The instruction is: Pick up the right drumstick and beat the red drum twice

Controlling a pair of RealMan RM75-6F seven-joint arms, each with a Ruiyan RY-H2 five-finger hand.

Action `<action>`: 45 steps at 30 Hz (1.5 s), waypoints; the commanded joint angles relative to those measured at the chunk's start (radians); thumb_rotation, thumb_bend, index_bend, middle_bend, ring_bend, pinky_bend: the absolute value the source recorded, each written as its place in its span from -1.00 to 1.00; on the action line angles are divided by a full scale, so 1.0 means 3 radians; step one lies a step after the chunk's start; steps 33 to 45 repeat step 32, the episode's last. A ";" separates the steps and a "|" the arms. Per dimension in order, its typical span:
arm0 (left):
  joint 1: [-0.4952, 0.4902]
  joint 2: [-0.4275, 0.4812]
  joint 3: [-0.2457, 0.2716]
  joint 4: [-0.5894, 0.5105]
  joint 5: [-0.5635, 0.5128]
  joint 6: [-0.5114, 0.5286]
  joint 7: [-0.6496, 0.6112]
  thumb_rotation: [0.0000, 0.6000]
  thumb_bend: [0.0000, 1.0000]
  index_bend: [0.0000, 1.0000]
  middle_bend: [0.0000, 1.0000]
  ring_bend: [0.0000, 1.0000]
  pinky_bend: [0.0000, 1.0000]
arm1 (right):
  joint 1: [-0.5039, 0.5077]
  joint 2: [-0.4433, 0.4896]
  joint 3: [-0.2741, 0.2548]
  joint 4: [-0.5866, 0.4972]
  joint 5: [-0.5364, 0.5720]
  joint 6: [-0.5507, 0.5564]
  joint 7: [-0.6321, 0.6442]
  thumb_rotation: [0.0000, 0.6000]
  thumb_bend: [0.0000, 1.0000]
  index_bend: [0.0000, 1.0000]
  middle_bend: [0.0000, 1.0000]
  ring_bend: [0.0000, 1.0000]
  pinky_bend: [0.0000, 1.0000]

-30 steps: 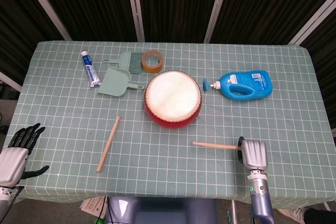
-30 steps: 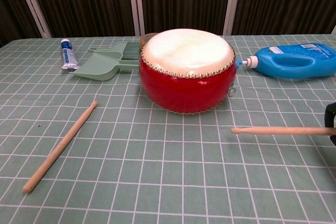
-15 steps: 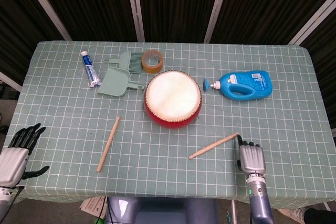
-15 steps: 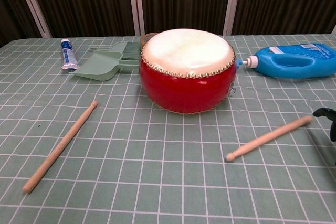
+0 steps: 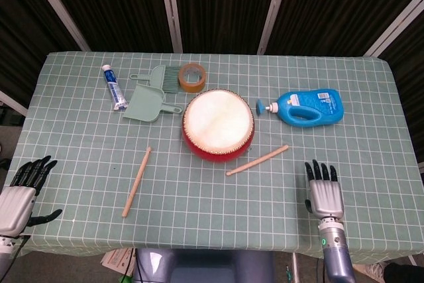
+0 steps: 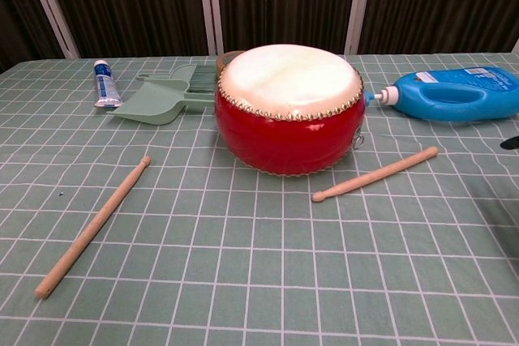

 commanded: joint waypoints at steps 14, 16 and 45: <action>0.0025 -0.0020 0.0002 0.0046 0.0083 0.0098 0.0031 1.00 -1.00 -1.00 -1.00 -1.00 -0.97 | -0.0518 0.1028 -0.0519 -0.0078 -0.1533 0.0436 0.1371 1.00 -0.73 -1.00 -1.00 -1.00 -1.00; 0.0025 -0.0029 -0.0001 0.0062 0.0102 0.0114 0.0042 1.00 -1.00 -1.00 -1.00 -1.00 -0.97 | -0.0587 0.1054 -0.0512 0.0100 -0.1737 0.0606 0.1552 1.00 -0.73 -1.00 -1.00 -1.00 -1.00; 0.0005 -0.0114 -0.0052 0.0203 0.0124 0.0170 0.0042 1.00 -1.00 -1.00 -1.00 -1.00 -0.97 | -0.0735 0.0855 -0.0382 0.0678 -0.1997 0.0691 0.1882 1.00 -0.73 -1.00 -1.00 -1.00 -1.00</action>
